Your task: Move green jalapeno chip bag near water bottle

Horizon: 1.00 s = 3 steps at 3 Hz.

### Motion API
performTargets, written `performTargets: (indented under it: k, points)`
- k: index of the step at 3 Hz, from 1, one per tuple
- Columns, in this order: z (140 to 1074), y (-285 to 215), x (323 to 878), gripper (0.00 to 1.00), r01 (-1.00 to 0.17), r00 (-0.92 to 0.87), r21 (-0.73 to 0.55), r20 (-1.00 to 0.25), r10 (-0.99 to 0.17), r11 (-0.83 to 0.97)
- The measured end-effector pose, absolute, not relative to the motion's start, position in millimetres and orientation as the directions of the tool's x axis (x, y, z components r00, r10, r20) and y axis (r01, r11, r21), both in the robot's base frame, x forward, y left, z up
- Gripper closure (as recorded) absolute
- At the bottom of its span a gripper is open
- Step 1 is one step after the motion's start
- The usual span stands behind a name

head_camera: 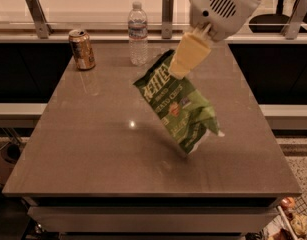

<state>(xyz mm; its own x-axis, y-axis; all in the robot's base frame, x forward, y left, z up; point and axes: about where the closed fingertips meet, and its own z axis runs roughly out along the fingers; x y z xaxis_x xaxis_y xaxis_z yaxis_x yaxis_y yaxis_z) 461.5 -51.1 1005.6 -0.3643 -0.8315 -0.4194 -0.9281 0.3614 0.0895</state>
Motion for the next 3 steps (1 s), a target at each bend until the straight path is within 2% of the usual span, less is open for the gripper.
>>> performTargets:
  k: [3]
  points:
    - [1104,-102,576,1.00,-0.847,-0.373,-0.142,-0.529,-0.763,0.512]
